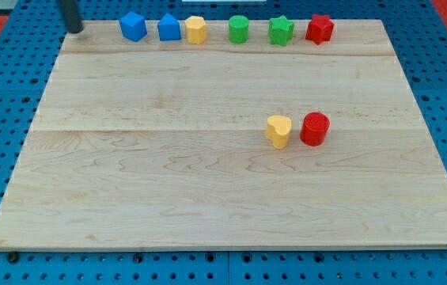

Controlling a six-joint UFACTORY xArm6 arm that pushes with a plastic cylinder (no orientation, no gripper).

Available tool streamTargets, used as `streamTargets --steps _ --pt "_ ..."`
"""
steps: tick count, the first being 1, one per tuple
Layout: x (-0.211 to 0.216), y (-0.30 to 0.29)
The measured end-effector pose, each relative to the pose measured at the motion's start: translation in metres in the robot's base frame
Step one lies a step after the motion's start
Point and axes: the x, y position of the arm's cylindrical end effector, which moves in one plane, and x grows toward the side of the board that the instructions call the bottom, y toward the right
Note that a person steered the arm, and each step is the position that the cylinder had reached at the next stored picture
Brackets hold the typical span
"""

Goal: Push the red circle towards the top left

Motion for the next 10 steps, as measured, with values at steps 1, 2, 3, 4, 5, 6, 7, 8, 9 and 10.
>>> streamTargets --steps 1,2,3,4,5,6,7,8,9,10 --pt "-0.013 0.020" --pt "-0.033 0.051" --pt "-0.035 0.091" --pt "-0.032 0.096" --pt "-0.013 0.058" --pt "0.060 0.150" --pt "0.086 0.282" --pt "0.107 0.399" --pt "0.150 0.457" --pt "0.209 0.487"
